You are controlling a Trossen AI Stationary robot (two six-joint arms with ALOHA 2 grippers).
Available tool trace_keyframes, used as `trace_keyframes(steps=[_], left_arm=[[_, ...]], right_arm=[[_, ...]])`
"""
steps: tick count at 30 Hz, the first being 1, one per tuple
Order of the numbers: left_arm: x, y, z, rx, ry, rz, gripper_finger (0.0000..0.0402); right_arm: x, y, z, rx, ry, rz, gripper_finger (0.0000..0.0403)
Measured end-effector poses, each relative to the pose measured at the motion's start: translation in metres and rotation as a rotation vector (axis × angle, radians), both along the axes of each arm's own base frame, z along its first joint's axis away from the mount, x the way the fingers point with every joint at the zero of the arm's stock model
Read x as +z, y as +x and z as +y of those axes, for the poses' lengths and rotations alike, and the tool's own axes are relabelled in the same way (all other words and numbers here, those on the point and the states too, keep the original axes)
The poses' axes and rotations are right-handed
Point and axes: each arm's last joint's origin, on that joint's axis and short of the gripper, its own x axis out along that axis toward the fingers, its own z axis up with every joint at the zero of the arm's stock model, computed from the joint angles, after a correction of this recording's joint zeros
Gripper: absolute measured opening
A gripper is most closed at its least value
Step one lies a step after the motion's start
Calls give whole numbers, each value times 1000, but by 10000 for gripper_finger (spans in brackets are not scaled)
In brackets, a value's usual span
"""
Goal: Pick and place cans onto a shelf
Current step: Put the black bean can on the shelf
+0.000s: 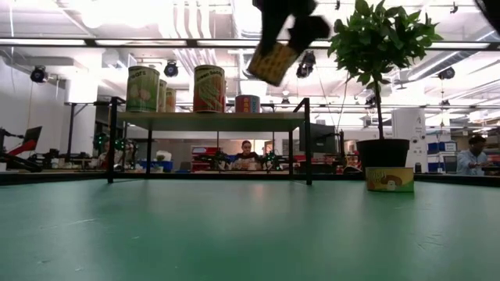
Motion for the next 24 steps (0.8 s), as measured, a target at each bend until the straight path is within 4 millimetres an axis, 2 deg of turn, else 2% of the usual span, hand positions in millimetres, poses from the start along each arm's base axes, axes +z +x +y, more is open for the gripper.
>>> trace_keyframes(steps=[5,11,17,24], left_arm=[[0,0,0,0,0,0,81],[0,0,0,0,1,1,81],[0,0,0,0,1,1,81],[0,0,0,0,1,0,81]], right_arm=[[5,21,-46,38,-93,9,288],[-6,29,-92,30,-116,100,288],[-13,32,-110,31,-127,125,288],[-16,36,-114,54,-152,120,297]])
